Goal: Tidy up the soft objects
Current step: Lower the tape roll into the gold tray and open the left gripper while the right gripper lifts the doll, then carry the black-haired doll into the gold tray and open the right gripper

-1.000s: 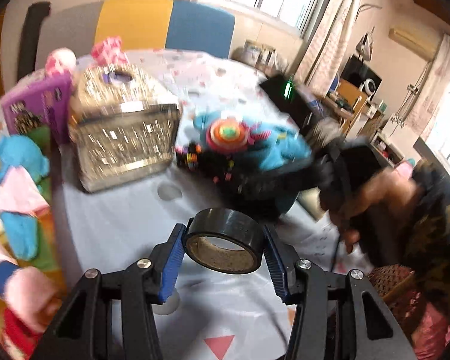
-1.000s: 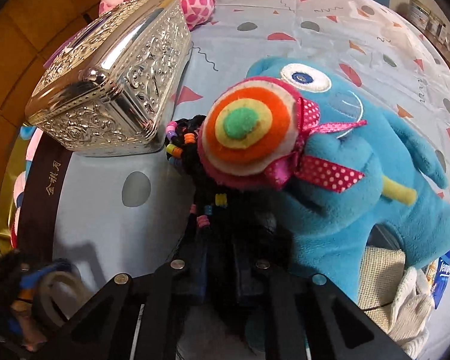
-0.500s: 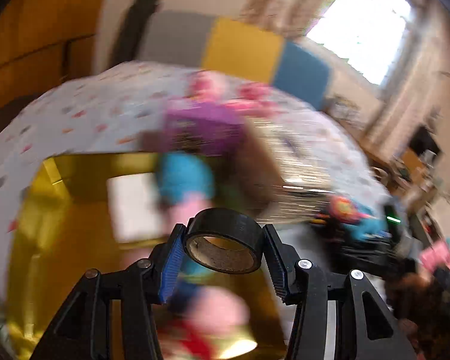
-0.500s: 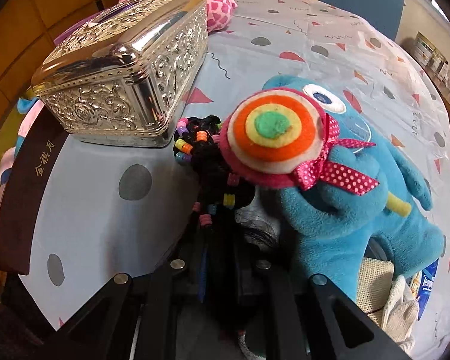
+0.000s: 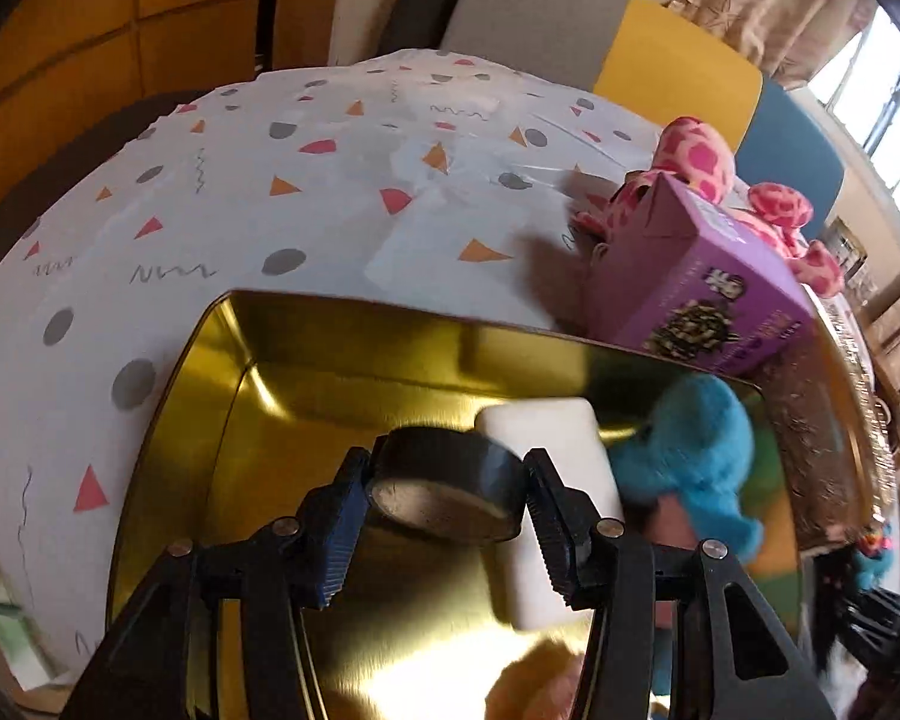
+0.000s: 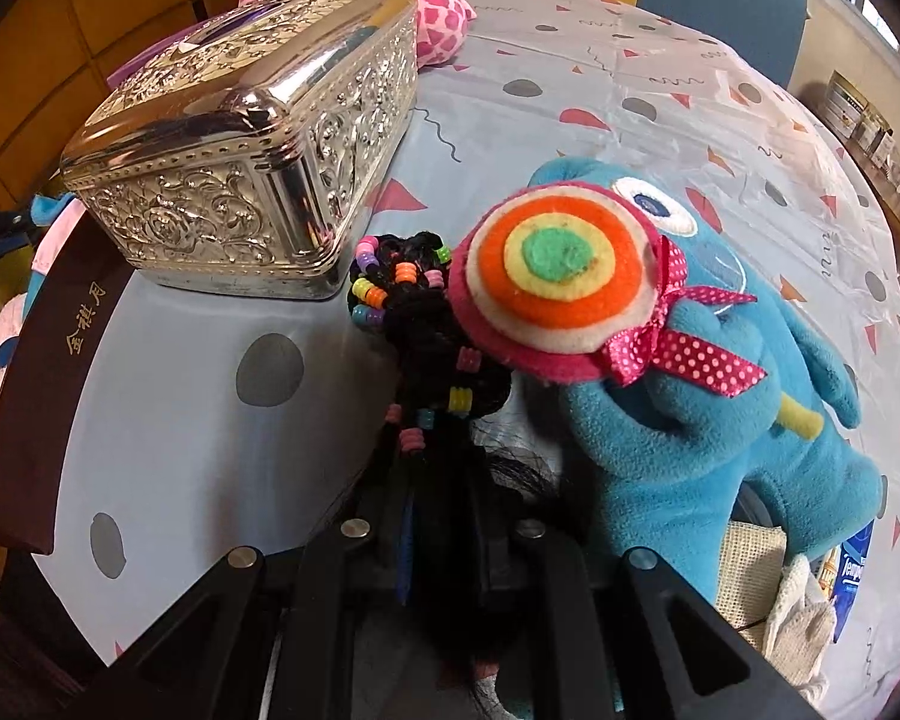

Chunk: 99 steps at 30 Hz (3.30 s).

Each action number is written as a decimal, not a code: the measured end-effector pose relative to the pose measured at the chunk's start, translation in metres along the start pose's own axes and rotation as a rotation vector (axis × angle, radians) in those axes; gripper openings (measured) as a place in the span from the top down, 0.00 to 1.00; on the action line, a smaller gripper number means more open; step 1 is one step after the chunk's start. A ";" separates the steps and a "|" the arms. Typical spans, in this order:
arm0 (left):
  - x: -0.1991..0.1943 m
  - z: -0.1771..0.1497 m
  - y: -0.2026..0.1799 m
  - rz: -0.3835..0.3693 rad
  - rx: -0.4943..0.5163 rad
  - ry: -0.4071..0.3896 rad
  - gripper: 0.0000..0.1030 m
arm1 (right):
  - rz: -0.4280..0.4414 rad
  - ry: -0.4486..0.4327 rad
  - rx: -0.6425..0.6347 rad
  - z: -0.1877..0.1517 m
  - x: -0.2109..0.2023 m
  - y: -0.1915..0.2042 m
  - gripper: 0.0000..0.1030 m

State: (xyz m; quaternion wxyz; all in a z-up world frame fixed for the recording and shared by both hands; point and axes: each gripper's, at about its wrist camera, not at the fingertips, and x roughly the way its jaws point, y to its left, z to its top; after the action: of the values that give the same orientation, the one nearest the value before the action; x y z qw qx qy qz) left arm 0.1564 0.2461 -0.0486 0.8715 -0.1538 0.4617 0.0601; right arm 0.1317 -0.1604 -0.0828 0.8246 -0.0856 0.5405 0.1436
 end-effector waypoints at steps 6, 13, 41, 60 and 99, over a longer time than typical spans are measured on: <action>-0.013 0.003 0.001 0.016 -0.006 -0.063 0.22 | -0.007 -0.010 -0.007 -0.001 0.000 0.001 0.87; -0.075 -0.031 -0.009 -0.002 0.037 -0.193 0.16 | -0.034 -0.018 -0.021 0.001 0.001 0.006 0.87; -0.121 -0.113 -0.020 0.011 0.083 -0.222 0.03 | 0.067 -0.031 0.127 -0.034 -0.026 0.083 0.87; -0.117 -0.118 -0.022 0.054 0.098 -0.197 0.01 | 0.621 -0.180 0.424 -0.054 -0.065 0.073 0.93; -0.116 -0.112 -0.001 0.034 0.034 -0.186 0.01 | 0.295 -0.210 0.321 -0.040 -0.072 0.076 0.96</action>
State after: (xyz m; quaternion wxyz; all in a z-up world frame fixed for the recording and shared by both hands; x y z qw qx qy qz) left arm 0.0030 0.2132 -0.0113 0.9119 -0.1249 0.3824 0.0813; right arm 0.0447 -0.1105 -0.0321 0.8494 0.1416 0.4744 0.1829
